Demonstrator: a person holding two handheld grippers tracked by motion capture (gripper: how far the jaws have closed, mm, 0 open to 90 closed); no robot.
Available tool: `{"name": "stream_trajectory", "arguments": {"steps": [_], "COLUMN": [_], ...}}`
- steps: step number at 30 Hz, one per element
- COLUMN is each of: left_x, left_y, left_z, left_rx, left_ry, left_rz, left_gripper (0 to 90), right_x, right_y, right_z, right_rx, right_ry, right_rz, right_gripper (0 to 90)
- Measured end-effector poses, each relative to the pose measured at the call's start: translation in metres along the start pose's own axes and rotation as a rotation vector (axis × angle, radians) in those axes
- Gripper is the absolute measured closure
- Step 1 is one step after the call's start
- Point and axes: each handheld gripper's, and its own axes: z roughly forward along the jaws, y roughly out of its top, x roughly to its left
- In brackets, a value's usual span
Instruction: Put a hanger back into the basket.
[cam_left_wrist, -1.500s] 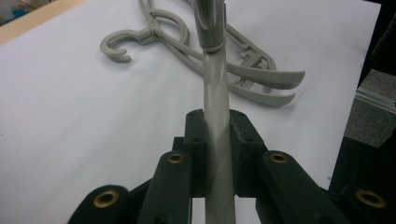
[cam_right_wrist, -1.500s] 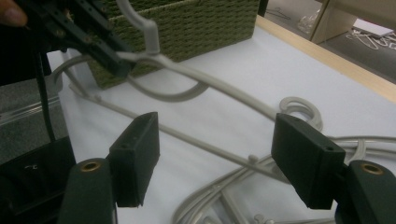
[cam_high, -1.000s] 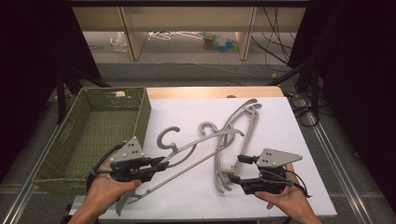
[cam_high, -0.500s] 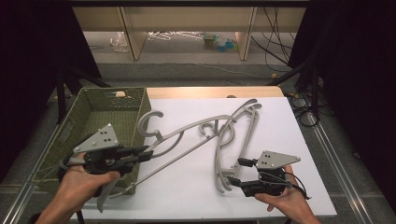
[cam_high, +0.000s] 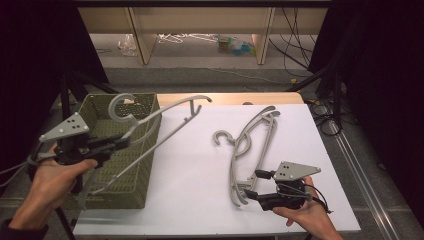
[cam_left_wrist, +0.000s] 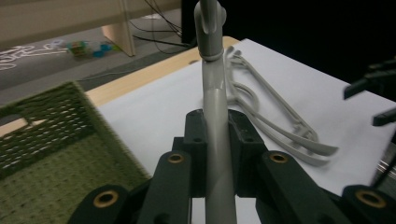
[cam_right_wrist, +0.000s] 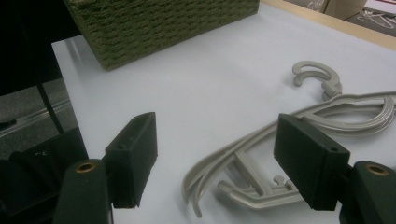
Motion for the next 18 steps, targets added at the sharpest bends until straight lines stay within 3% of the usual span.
{"name": "stream_trajectory", "arguments": {"steps": [8, 18], "left_x": [0.039, 0.073], "left_y": [-0.004, -0.011], "left_z": [-0.009, -0.014], "left_rx": [-0.004, 0.004], "left_ry": [0.094, 0.189], "left_rz": [-0.037, -0.054], "left_gripper": [78.9, 79.0], "right_x": [-0.001, -0.001], "right_y": [-0.001, -0.001], "right_z": [0.000, 0.001], "right_rx": [0.000, 0.009], "right_ry": [-0.003, 0.004], "right_rz": [0.006, 0.012], "right_gripper": [31.4, 31.3]}}
